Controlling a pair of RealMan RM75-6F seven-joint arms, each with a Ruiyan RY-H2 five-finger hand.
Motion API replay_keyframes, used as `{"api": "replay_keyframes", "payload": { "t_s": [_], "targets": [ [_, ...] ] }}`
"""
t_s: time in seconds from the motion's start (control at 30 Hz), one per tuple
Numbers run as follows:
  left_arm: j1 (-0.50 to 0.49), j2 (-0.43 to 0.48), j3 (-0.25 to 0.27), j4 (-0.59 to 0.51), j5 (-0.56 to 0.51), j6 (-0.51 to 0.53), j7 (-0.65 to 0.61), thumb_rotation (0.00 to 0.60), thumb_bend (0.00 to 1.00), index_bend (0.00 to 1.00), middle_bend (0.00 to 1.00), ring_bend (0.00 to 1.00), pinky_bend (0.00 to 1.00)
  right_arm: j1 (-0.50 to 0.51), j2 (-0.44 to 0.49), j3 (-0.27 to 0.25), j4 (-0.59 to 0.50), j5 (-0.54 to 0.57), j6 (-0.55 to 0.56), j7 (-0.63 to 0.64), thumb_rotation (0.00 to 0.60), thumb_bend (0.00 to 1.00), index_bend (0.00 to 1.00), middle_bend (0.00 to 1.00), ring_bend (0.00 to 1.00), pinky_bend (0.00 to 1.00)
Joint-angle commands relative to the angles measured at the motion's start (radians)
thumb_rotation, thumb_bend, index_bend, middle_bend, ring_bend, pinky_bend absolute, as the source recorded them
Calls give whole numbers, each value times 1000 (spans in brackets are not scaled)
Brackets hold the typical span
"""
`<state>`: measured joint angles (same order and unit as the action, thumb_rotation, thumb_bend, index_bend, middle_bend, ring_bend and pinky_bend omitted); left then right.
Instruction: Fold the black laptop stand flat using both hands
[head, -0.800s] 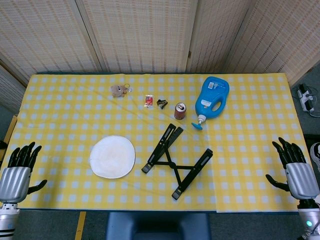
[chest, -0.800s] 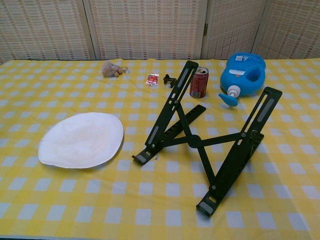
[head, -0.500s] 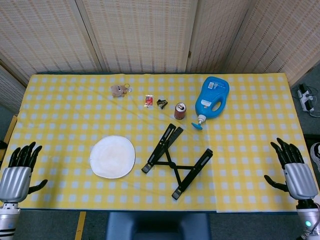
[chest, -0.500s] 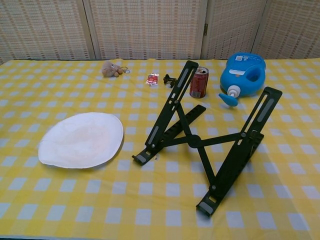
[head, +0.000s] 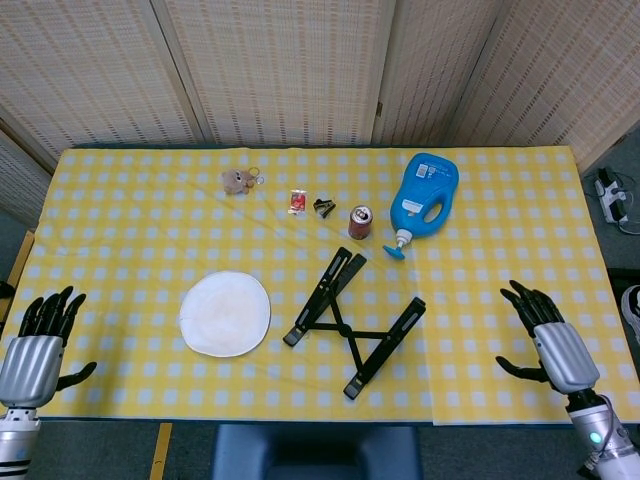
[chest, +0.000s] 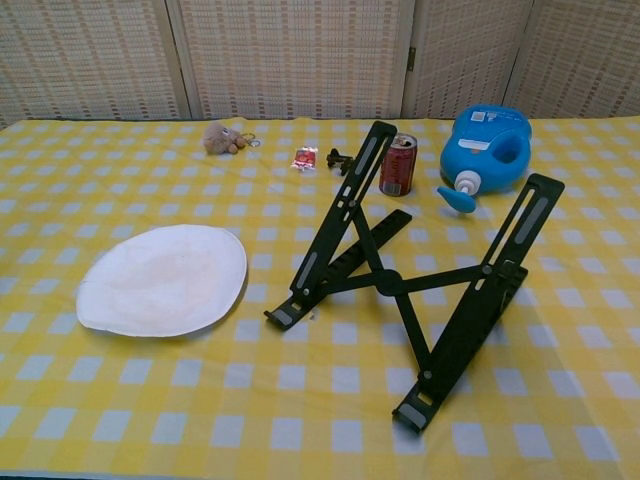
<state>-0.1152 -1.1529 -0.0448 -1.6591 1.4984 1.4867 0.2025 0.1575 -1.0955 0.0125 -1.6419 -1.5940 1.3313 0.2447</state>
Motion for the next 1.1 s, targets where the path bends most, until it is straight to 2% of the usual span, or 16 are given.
{"api": "replay_keyframes", "payload": {
  "t_s": [0.03,0.2,0.3,0.53,0.77,0.83,0.97,1.1],
  "targets": [
    [2,0,1,1,2,3,-3,600,163,0,0,0,0,42,-3,-1,-18,-8,-54,43,600,241,0,0,22,0],
    [8,1,5,4,4,8,-11,600,163,0,0,0,0,110,-17,-9,-27,-5,-167,159,600,241,0,0,34,0],
    [9,3,8,4,5,7,-18,600,163,0,0,0,0,152,-28,-14,-19,-9,-227,272,600,241,0,0,44,0],
    [5,2,9,1,13,1,-22,600,163,0,0,0,0,257,-85,-32,46,-81,-303,672,600,241,0,1,58,0],
    [6,4,11,-1,11,-1,-21,600,163,0,0,0,0,318,-185,-43,141,-105,-301,935,600,241,0,6,63,0],
    [8,5,11,-2,10,0,-20,600,163,0,0,0,0,331,-210,-45,153,-103,-287,1050,600,241,0,6,63,0],
    [9,7,11,-3,9,1,-21,600,164,0,0,0,0,355,-229,-58,165,-122,-267,1205,600,241,0,6,58,0],
    [9,7,14,-5,14,1,-21,600,163,0,0,0,0,385,-236,-87,184,-191,-202,1379,600,240,0,7,66,0]
  ]
}}
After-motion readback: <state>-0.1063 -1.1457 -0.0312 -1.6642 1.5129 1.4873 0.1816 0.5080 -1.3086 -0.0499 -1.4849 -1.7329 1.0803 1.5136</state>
